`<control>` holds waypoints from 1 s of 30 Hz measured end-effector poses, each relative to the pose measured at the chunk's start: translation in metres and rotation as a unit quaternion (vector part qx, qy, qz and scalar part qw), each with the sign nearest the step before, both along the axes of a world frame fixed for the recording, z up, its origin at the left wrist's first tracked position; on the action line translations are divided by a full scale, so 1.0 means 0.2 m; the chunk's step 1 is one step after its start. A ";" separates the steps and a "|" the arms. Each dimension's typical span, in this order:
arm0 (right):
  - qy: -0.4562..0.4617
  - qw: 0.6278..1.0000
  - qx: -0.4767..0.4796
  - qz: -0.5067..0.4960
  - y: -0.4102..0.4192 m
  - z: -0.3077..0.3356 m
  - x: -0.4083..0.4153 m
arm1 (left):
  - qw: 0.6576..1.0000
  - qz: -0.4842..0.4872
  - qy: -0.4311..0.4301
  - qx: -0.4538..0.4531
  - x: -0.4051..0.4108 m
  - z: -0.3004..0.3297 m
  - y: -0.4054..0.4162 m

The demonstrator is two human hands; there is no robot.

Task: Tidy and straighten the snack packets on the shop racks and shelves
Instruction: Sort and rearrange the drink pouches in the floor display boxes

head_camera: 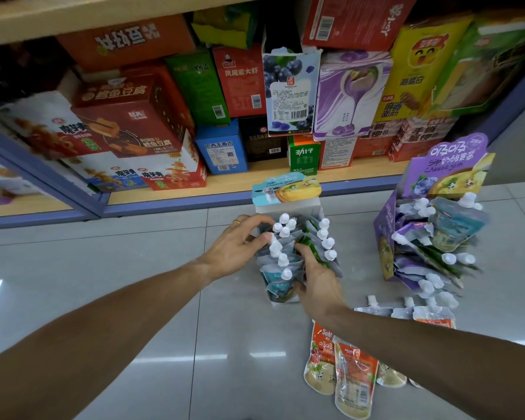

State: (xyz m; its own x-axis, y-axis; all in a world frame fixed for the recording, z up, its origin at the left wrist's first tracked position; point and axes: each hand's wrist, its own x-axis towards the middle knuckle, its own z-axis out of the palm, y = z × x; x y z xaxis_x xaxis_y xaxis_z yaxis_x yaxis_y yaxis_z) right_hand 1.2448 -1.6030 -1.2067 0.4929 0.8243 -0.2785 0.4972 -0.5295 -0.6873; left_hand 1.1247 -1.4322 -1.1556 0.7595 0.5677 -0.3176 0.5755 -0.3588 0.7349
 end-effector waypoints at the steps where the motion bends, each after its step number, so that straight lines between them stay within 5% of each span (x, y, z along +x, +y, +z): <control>1: -0.003 1.000 -0.008 0.004 0.00 -0.01 0.01 | 1.000 0.001 0.000 -0.005 0.00 0.00 0.00; 6: 0.010 0.999 -0.037 0.031 0.02 -0.02 0.05 | 0.999 -0.010 0.013 -0.041 -0.02 -0.02 0.02; 10: 0.032 0.998 -0.045 0.026 0.03 -0.02 0.04 | 0.990 -0.031 0.058 0.128 0.03 -0.03 0.02; 15: 0.096 0.994 -0.056 0.017 0.06 -0.03 0.03 | 0.974 -0.038 0.080 0.210 0.09 -0.02 0.02; 30: 0.123 0.990 -0.052 0.038 0.09 -0.06 0.08 | 0.980 -0.033 0.061 0.189 0.03 -0.01 0.02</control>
State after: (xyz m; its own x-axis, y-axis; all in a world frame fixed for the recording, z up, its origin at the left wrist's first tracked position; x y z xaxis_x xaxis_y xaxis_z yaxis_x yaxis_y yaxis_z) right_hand 1.2615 -1.5842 -1.2196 0.3385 0.8169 -0.4670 0.3628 -0.5712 -0.7363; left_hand 1.1316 -1.4291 -1.1573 0.7679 0.6133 -0.1849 0.6171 -0.6308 0.4703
